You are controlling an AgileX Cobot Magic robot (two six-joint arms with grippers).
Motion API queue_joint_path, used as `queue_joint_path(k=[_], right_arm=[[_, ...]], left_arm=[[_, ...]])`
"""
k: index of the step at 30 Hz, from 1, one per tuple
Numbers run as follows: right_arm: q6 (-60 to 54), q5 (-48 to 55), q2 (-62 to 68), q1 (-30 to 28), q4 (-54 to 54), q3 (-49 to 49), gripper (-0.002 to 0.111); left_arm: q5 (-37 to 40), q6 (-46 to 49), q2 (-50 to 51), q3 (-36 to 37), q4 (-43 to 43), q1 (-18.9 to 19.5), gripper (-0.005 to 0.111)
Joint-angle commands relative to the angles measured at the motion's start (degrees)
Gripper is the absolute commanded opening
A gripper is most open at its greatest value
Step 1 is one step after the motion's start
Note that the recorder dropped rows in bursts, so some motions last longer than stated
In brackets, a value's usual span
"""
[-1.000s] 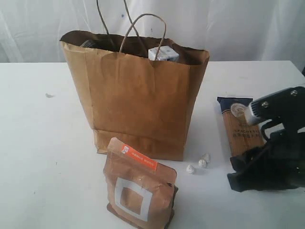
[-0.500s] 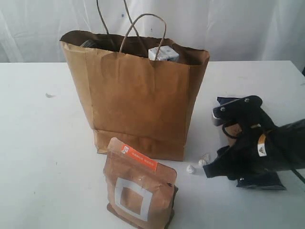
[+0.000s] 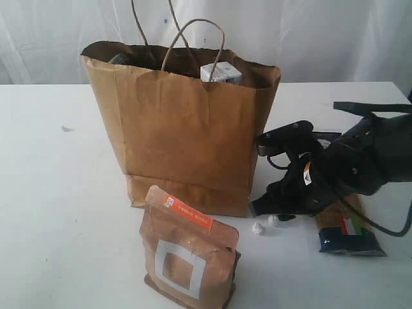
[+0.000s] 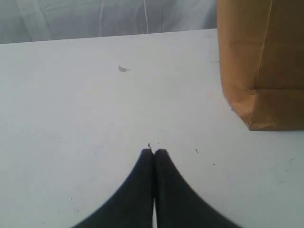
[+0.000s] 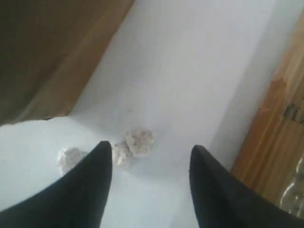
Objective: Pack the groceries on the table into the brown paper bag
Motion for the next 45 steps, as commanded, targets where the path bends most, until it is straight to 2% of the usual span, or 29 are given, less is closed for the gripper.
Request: queue_joint_path(k=[1, 8, 24, 30, 45], right_arm=[[0.18, -0.44, 2.92, -0.31, -0.38, -1.24, 0.047], [0.18, -2.83, 4.66, -0.31, -0.38, -1.26, 0.036], [-0.08, 1.13, -0.55, 0.34, 0.46, -1.03, 0.035], [-5.39, 2.41, -1.59, 2.33, 3.75, -1.0, 0.035], [-5.39, -1.21, 4.88, 2.59, 3.85, -1.0, 0.035]], left_arm=[[-0.27, 0.15, -0.29, 0.24, -0.2, 0.18, 0.0], [-0.27, 0.15, -0.29, 0.24, -0.2, 0.18, 0.0], [-0.27, 0.15, -0.29, 0.24, -0.2, 0.18, 0.0], [-0.27, 0.15, -0.29, 0.24, -0.2, 0.18, 0.0], [-0.27, 0.15, -0.29, 0.24, -0.2, 0.18, 0.0]])
